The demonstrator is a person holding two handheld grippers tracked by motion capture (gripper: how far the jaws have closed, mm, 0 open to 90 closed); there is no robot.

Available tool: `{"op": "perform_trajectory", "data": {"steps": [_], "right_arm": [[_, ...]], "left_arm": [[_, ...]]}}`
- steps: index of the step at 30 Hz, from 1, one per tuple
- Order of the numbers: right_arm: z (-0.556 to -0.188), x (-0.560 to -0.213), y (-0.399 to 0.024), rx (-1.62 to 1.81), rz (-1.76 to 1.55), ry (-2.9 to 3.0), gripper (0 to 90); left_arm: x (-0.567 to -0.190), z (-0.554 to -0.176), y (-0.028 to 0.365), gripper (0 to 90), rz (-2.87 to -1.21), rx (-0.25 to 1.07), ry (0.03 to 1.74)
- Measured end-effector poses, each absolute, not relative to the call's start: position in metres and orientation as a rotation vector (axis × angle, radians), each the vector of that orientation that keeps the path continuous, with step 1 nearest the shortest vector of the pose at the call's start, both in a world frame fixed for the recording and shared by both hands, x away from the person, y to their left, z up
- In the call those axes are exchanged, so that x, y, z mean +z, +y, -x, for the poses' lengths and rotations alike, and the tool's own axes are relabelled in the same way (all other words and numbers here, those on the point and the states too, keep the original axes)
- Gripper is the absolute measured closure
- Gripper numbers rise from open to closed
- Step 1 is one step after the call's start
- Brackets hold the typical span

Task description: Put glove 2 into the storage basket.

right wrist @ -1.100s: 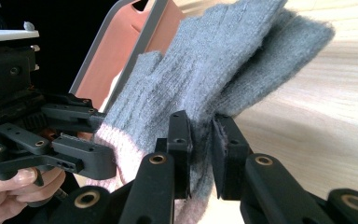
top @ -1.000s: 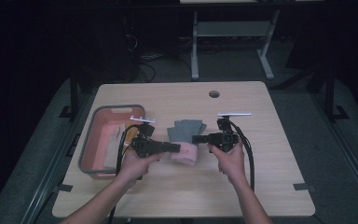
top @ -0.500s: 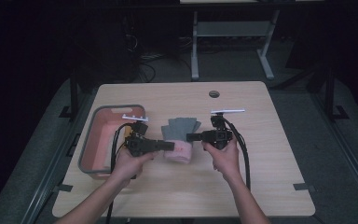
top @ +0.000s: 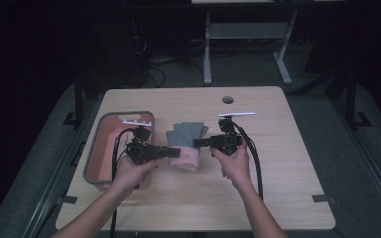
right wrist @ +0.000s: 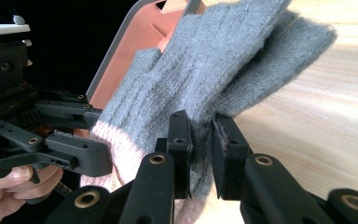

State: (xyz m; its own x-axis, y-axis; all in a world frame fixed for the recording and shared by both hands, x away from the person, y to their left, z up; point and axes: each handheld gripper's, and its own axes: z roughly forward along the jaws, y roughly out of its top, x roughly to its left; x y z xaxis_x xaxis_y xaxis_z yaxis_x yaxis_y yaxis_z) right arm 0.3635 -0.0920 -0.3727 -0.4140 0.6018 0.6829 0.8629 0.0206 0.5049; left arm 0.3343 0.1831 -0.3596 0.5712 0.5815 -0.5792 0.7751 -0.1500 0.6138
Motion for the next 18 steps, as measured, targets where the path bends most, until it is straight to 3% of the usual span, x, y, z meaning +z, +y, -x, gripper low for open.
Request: {"op": "perform_trajectory", "data": {"steps": [18], "right_arm": [[-0.374, -0.367, -0.069, -1.324, 1.462, -2.048, 78.5]], "left_arm": [[-0.352, -0.335, 0.205, 62.1, -1.819, -0.223, 1.127]]}}
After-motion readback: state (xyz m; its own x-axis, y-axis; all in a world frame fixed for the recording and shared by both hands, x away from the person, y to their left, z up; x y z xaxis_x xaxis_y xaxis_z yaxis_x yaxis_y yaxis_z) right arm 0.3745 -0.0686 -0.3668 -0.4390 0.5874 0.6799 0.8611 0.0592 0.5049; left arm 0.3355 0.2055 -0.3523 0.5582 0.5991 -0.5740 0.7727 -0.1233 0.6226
